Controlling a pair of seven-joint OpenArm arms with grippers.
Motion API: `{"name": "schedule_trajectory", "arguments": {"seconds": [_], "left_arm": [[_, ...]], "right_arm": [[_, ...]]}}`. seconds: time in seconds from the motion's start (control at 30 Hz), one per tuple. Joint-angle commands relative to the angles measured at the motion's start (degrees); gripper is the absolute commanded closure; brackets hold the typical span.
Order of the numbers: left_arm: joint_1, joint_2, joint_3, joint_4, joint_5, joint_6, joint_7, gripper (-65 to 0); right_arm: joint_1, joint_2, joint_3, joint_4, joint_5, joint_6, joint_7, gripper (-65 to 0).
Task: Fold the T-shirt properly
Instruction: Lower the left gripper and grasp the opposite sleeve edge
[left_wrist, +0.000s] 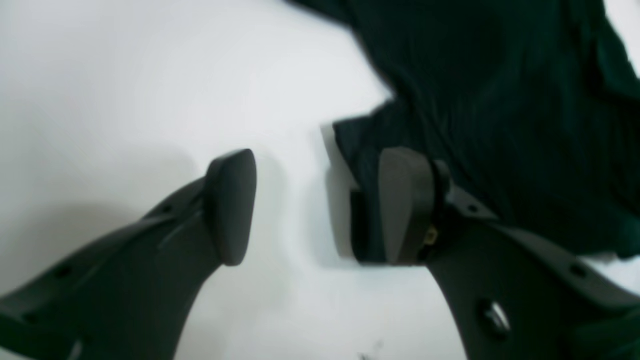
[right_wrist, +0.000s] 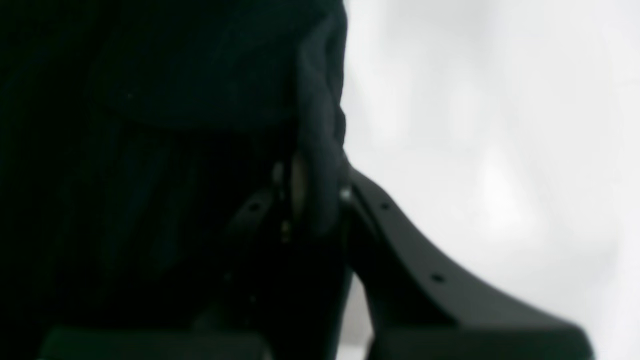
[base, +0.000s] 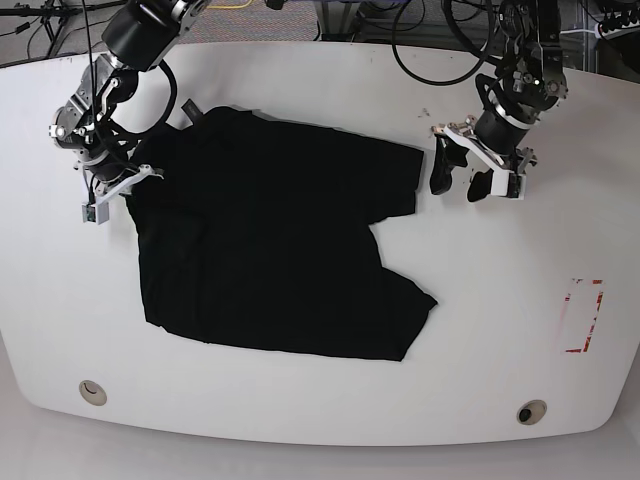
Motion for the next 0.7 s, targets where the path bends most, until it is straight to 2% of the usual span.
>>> {"name": "schedule_trajectory", "arguments": {"seconds": [0.0,0.4,0.67], "left_arm": [[-0.8,-0.5,-0.3,0.4,-1.8,-0.2,-0.6,-37.0],[-4.1,1.1,-0.3,-5.4,-6.2,0.2,0.8,-36.4],[-5.5,3.0,0.6,-12.3,-8.4,-0.7,0.0,-36.3]], "right_arm": [[0.3,0.5,0.0,0.6,0.0,0.3,-1.1,0.0],[-0.4,0.3,0.1,4.4,1.7,0.3,-1.5,0.0],[-0.1,0.1,-0.1,5.4,0.4,0.3,-1.0,0.0]]}}
